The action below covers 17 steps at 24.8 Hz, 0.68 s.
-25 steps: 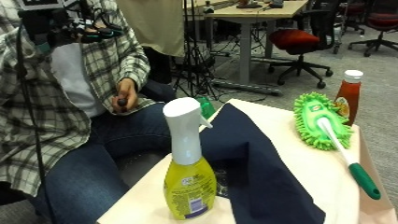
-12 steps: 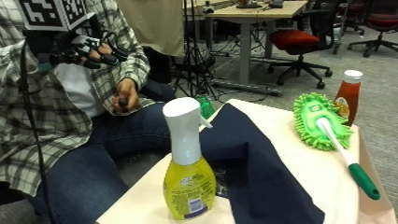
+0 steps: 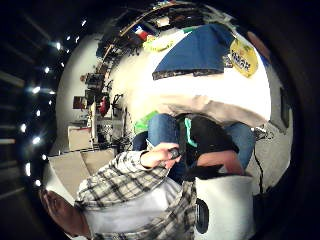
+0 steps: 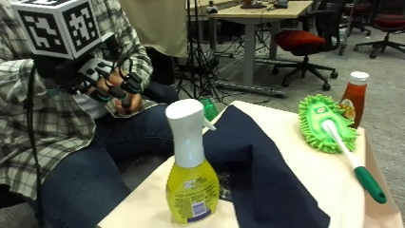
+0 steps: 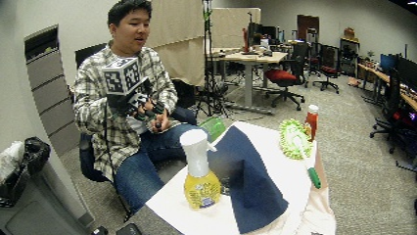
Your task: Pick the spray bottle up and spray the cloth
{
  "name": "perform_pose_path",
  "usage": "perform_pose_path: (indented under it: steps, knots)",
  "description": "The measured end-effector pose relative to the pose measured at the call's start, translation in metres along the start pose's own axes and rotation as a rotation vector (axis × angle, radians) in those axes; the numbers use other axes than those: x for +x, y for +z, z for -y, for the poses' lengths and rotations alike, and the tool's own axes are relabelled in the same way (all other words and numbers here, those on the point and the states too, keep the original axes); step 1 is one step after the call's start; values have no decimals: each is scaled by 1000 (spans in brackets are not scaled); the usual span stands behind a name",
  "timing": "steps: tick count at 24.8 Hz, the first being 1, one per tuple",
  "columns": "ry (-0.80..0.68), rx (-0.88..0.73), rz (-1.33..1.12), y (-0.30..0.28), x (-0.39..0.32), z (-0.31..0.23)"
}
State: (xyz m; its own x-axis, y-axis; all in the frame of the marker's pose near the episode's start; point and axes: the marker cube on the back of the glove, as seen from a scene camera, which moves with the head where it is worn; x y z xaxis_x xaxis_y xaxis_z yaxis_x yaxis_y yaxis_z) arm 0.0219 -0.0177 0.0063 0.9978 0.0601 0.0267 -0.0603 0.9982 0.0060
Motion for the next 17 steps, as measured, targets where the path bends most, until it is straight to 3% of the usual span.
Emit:
perform_pose_path:
  steps: [11, 17]
  knots:
    - [212, 120, 154, 14, 68, 70]
    - [250, 211, 332, 22, 90, 108]
